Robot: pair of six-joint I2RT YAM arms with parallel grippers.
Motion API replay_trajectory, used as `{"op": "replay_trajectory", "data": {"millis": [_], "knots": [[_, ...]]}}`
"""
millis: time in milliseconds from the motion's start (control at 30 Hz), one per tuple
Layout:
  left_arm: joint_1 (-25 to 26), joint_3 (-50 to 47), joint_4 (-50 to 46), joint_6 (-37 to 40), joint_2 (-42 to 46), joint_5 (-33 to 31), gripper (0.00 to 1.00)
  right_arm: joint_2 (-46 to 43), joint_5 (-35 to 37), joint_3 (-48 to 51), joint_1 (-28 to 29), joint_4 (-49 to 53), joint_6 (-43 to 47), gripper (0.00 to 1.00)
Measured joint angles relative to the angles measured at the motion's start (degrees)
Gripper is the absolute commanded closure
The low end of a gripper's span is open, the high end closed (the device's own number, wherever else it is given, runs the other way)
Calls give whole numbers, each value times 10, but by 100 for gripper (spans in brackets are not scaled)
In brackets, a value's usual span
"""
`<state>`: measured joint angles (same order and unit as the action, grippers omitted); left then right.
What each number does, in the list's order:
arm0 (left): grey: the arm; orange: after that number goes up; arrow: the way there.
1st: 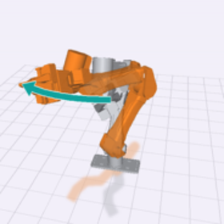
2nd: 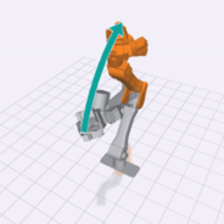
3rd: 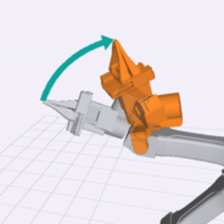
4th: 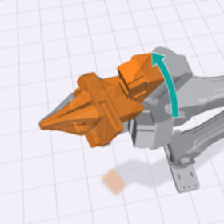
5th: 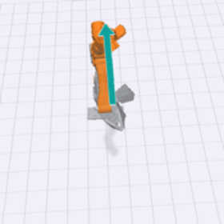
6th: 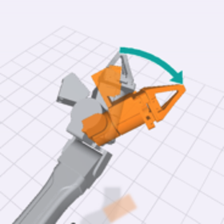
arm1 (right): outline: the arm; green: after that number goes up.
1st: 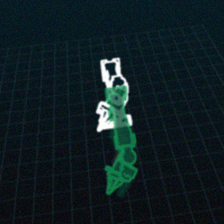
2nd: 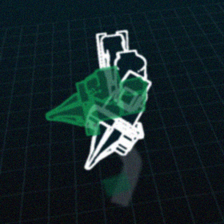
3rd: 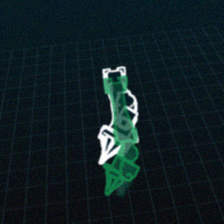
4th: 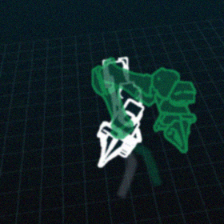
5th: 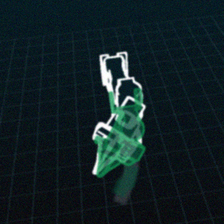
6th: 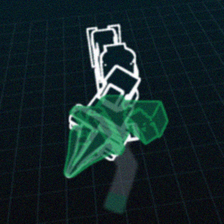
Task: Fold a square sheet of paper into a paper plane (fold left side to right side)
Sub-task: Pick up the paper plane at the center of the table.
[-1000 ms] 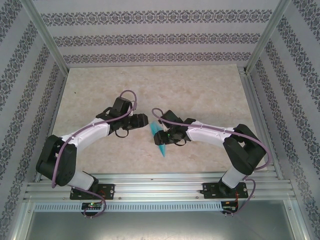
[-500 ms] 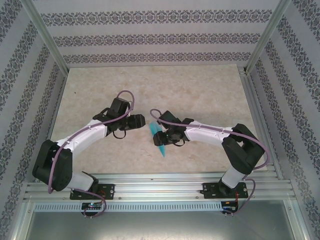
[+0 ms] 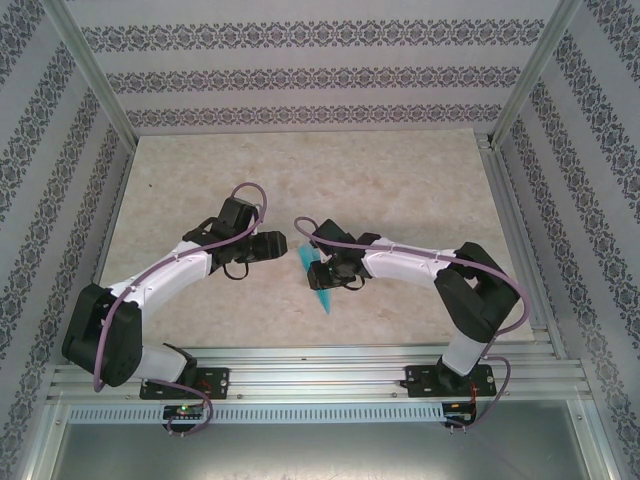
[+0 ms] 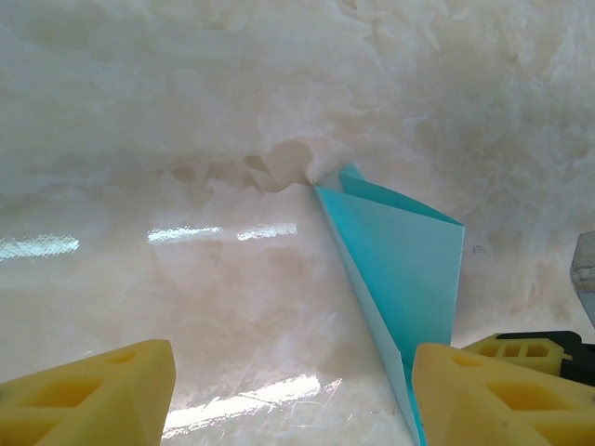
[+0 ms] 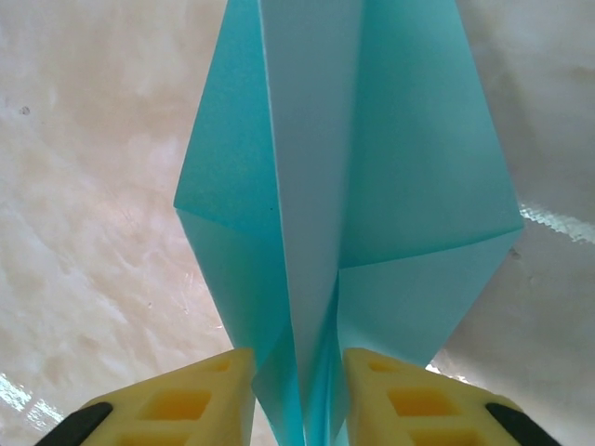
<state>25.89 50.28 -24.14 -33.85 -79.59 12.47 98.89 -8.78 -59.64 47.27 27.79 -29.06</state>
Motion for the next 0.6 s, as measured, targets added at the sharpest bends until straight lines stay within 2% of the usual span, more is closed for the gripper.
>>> {"op": "replay_trajectory", "data": {"millis": [400, 600], "knots": [[0, -4, -5, 4, 2, -7, 31, 25, 8, -20, 15, 22, 5, 80], [0, -13, -13, 5, 24, -17, 30, 41, 19, -24, 15, 30, 5, 79]]}}
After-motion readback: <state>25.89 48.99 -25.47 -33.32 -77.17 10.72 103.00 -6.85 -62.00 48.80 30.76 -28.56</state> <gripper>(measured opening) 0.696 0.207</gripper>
